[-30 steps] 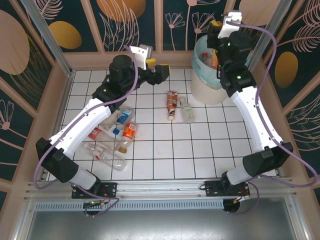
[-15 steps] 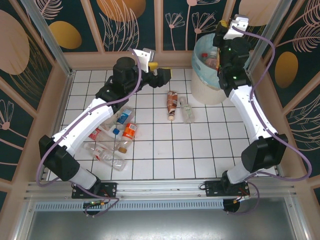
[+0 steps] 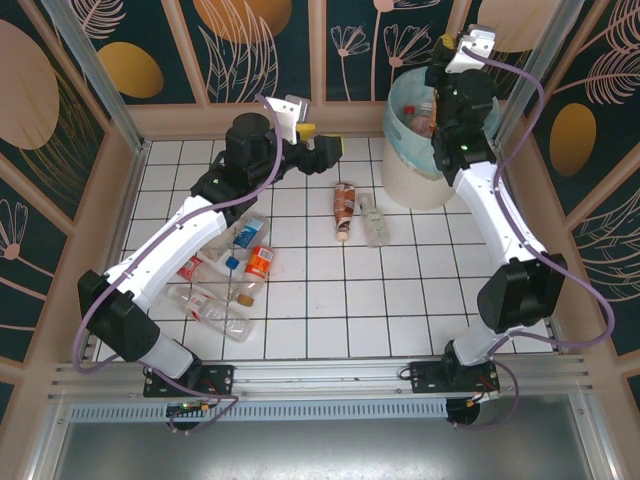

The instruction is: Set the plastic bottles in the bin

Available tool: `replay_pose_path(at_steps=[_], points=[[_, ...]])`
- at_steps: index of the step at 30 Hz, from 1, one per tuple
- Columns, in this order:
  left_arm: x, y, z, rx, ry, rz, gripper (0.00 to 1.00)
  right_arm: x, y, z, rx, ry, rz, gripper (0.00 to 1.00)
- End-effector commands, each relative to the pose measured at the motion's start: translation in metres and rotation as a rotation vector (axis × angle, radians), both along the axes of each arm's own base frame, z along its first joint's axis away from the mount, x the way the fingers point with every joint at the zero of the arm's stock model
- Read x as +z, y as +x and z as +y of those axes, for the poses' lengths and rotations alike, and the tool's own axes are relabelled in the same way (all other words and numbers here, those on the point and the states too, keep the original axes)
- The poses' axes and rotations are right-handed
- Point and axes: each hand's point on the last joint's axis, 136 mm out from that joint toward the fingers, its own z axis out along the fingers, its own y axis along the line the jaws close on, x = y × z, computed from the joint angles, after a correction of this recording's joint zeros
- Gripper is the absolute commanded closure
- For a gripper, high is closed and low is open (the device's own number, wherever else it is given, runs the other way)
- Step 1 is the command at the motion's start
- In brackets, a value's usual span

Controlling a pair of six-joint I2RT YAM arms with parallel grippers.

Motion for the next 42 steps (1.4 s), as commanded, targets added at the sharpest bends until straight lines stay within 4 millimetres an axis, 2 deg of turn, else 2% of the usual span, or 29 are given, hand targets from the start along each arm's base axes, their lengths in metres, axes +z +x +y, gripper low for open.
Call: replay_pose_path(at_steps=[1, 9, 13, 19, 25, 31, 42], points=[[0.021, -0.002, 0.002, 0.006, -0.034, -0.046, 0.18, 0.026, -0.003, -0.009, -0.051, -0.003, -0.091, 0.99], [0.012, -0.005, 0.006, 0.015, -0.027, -0.031, 0.18, -0.045, 0.008, -0.018, -0.126, -0.052, 0.034, 0.98], [0.008, -0.006, 0.007, 0.016, -0.023, -0.025, 0.17, -0.072, 0.009, -0.025, -0.142, -0.067, 0.112, 0.92], [0.003, -0.005, 0.006, 0.018, -0.031, -0.012, 0.18, -0.08, -0.003, -0.027, -0.141, -0.066, 0.187, 0.85], [-0.001, -0.005, 0.007, 0.021, -0.04, -0.002, 0.17, -0.095, -0.022, -0.03, -0.14, -0.051, 0.276, 0.84], [-0.004, -0.005, 0.005, 0.014, -0.041, 0.01, 0.17, -0.134, -0.025, -0.03, -0.097, -0.009, 0.399, 0.84], [-0.011, -0.008, 0.009, 0.025, -0.036, 0.025, 0.18, -0.211, -0.002, -0.044, -0.021, 0.101, 0.665, 0.84]])
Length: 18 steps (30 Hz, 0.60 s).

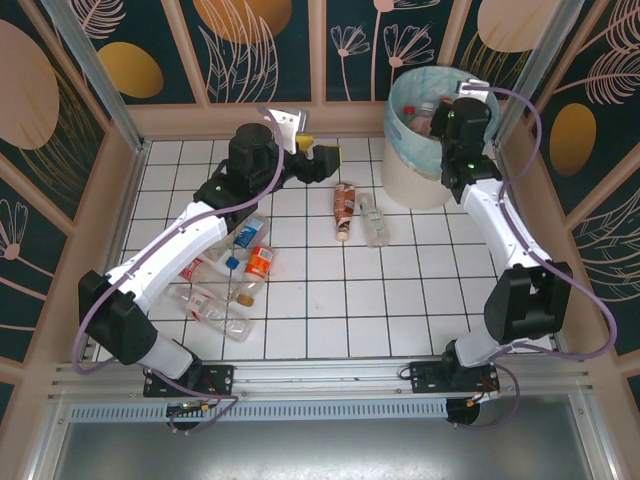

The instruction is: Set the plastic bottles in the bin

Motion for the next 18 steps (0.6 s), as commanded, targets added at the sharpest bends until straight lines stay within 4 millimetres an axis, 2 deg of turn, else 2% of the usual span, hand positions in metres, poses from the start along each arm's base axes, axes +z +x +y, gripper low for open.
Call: replay_pose_path(at_steps=[1, 9, 11, 13, 18], points=[[0.019, -0.006, 0.006, 0.012, -0.045, -0.037, 0.18, -0.067, 0.004, -0.003, 0.026, 0.057, 0.225, 0.83], [0.017, -0.006, 0.007, 0.018, -0.044, -0.031, 0.17, -0.109, 0.021, -0.012, 0.017, 0.063, 0.421, 0.82], [0.017, -0.005, 0.008, 0.023, -0.043, -0.03, 0.17, -0.111, 0.022, -0.018, -0.025, 0.033, 0.447, 0.84], [0.016, -0.005, 0.009, 0.027, -0.041, -0.031, 0.17, -0.102, 0.022, -0.02, -0.063, -0.022, 0.432, 0.86], [0.016, -0.004, 0.008, 0.027, -0.037, -0.033, 0.17, -0.043, 0.015, -0.011, -0.11, -0.109, 0.261, 0.91]])
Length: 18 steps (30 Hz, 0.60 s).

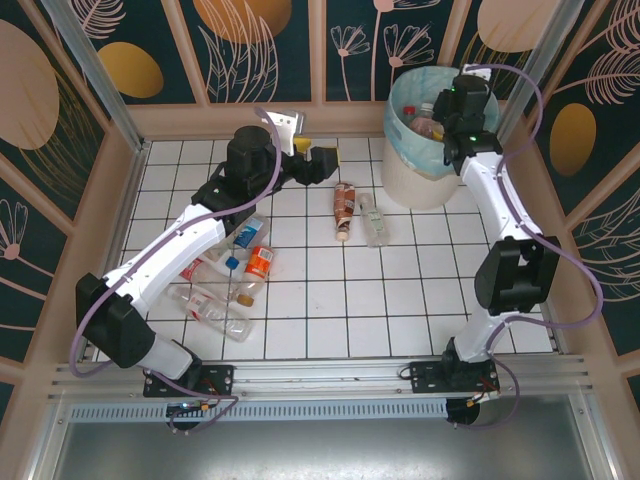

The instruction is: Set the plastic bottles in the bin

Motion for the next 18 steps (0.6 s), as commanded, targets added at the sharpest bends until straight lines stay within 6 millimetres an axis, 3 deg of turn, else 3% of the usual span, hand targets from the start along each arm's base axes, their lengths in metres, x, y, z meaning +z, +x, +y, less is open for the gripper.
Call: replay_pose_path(at_steps=[1, 5, 11, 18], points=[[0.018, -0.003, 0.003, 0.006, -0.033, -0.043, 0.17, -0.021, -0.023, -0.005, -0.072, -0.137, 0.12, 0.92], [0.022, -0.003, 0.003, 0.005, -0.037, -0.049, 0.17, 0.021, -0.029, 0.003, -0.109, -0.201, -0.007, 0.93], [0.022, -0.004, 0.004, 0.006, -0.03, -0.051, 0.17, 0.024, -0.034, 0.009, -0.134, -0.243, -0.076, 0.94], [0.021, -0.003, 0.004, 0.007, -0.025, -0.053, 0.17, 0.032, -0.05, -0.002, -0.2, -0.217, -0.202, 0.95]])
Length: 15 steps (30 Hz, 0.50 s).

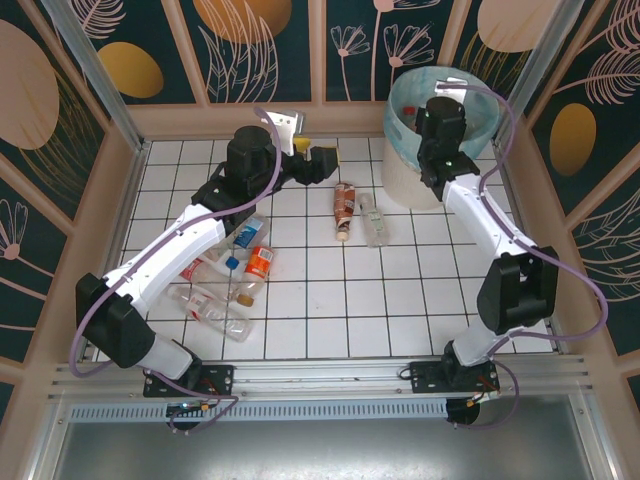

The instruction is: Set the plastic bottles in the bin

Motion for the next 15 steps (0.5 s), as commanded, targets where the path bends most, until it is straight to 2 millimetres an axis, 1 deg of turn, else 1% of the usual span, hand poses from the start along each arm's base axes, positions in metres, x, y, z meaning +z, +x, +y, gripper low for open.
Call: replay_pose_path(at_steps=[1, 5, 7, 10, 11, 12, 15], points=[[0.021, -0.004, 0.003, 0.002, -0.026, -0.053, 0.17, 0.025, -0.02, -0.028, -0.118, -0.017, -0.106, 0.95], [0.019, -0.003, 0.003, 0.002, -0.025, -0.049, 0.17, 0.037, -0.036, -0.041, -0.123, 0.074, -0.208, 0.95], [0.018, -0.003, 0.002, 0.0, -0.027, -0.045, 0.17, 0.038, -0.041, -0.047, -0.124, 0.107, -0.236, 0.95], [0.017, -0.003, 0.001, -0.004, -0.029, -0.044, 0.17, 0.038, -0.043, -0.048, -0.131, 0.103, -0.254, 0.95], [0.017, -0.003, 0.001, -0.006, -0.03, -0.042, 0.17, 0.036, -0.042, -0.047, -0.126, 0.1, -0.248, 0.94], [0.016, -0.003, 0.0, -0.009, -0.029, -0.041, 0.17, 0.029, -0.035, -0.046, -0.102, 0.112, -0.21, 0.94], [0.014, -0.004, 0.0, -0.01, -0.028, -0.041, 0.17, 0.001, -0.014, -0.041, -0.048, 0.169, -0.087, 0.94]])
